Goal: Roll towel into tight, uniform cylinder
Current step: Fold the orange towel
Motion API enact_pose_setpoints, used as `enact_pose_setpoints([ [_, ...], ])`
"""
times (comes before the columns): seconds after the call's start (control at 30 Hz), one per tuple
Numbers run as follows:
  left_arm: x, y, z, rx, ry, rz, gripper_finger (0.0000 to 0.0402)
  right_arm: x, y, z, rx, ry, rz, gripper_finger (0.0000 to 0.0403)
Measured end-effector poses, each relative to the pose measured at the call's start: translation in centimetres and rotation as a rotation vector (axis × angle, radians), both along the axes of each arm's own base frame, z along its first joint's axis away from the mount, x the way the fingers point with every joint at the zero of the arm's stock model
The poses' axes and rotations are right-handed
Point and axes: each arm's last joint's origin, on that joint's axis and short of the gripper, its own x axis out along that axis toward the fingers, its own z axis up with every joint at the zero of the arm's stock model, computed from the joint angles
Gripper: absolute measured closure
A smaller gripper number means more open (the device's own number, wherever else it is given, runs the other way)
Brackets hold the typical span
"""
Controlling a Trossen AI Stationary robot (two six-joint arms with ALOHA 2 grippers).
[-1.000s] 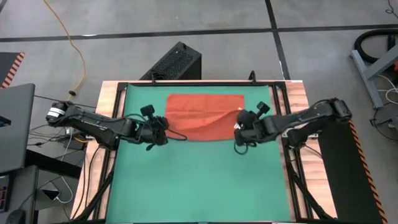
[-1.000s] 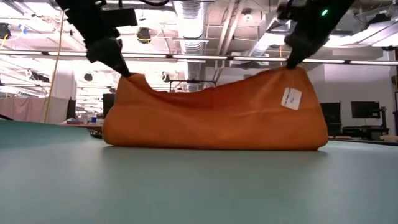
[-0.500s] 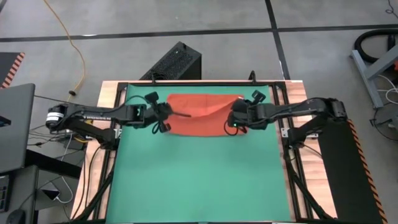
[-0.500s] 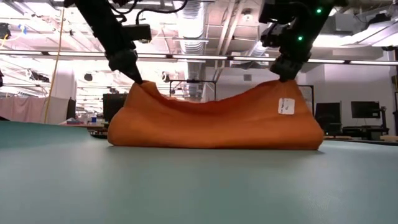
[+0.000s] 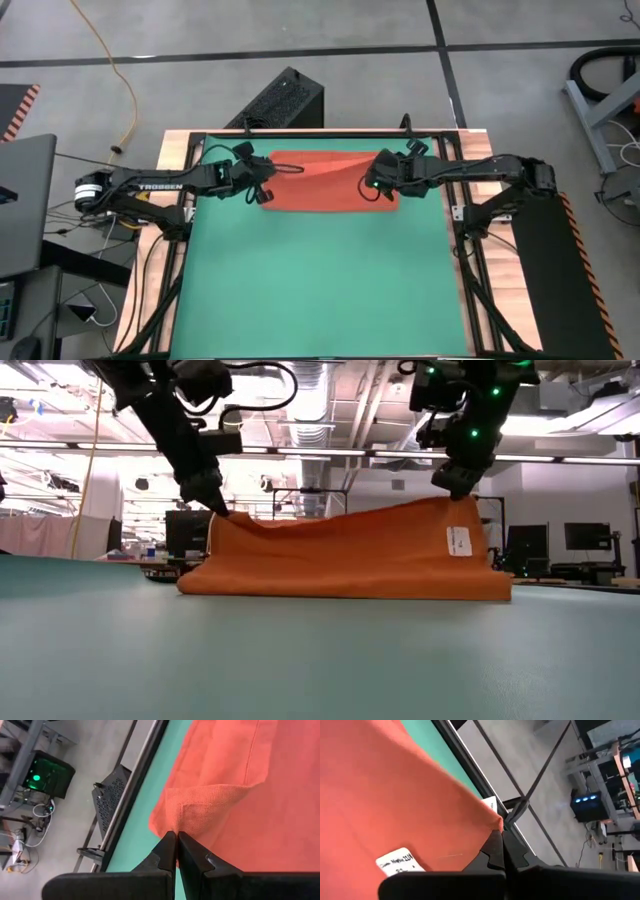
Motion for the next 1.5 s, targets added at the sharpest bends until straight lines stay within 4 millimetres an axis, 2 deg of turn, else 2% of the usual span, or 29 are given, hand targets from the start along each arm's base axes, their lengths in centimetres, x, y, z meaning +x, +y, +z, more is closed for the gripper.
enact_pose_setpoints([
  [0.23,-0.2,0.8,0.1,-0.008,-0.014,0.017,0.0401,0.0,-1.2,0.0,0.048,-0.033,-0.014,0.0403],
  [0.6,-0.2,0.9,0.0,-0.087,-0.049,-0.035,0.0401,0.1,-1.6,-0.4,0.140,-0.057,-0.003,0.0393],
  [0.73,-0.2,0.9,-0.1,-0.095,-0.056,-0.028,0.0401,0.6,-2.3,-1.3,0.154,-0.027,-0.027,0.0383],
  [0.9,-0.2,0.9,-0.2,-0.109,-0.079,-0.003,0.0401,1.7,-3.5,-3.7,0.214,0.031,-0.040,0.0369],
  [1.03,-0.5,1.0,-1.0,-0.096,-0.063,-0.010,0.0401,2.5,-4.3,-5.5,0.200,0.106,-0.049,0.0349],
  [1.17,-1.1,1.2,-2.6,-0.063,-0.037,-0.018,0.0394,2.5,-5.6,-6.5,0.152,0.148,-0.106,0.0334],
  [1.5,-2.6,2.1,-5.3,-0.102,-0.100,-0.049,0.0346,1.5,-8.2,-6.8,0.191,0.091,-0.192,0.0330],
])
